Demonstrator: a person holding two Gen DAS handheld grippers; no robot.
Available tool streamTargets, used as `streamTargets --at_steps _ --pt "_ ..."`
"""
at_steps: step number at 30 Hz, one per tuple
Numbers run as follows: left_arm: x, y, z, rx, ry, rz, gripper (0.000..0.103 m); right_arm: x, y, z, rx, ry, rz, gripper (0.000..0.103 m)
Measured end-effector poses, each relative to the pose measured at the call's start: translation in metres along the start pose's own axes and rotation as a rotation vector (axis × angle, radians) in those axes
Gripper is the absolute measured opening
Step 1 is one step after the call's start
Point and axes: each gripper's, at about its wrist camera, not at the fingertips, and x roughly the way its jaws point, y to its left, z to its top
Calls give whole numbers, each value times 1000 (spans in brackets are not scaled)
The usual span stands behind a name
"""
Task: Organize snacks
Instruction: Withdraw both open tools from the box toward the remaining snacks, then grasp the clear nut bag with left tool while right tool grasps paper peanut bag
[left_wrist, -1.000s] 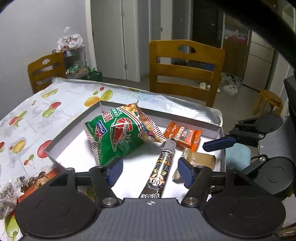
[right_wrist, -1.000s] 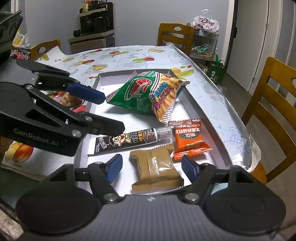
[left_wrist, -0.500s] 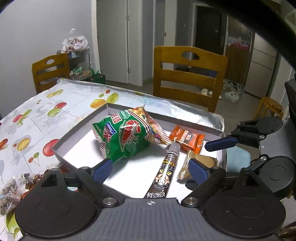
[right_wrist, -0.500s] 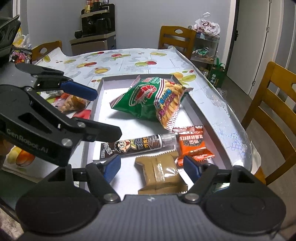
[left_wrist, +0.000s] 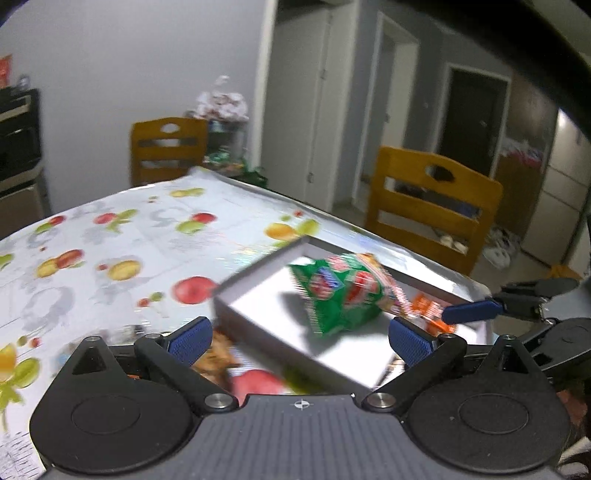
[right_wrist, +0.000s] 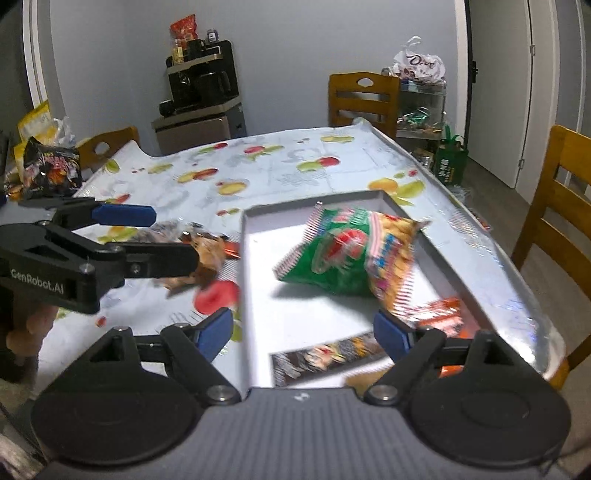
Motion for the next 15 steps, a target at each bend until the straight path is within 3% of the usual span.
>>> streamTargets --at_steps 15 --pt "-61 117 32 -167 -137 164 103 17 74 31 -60 -33 48 84"
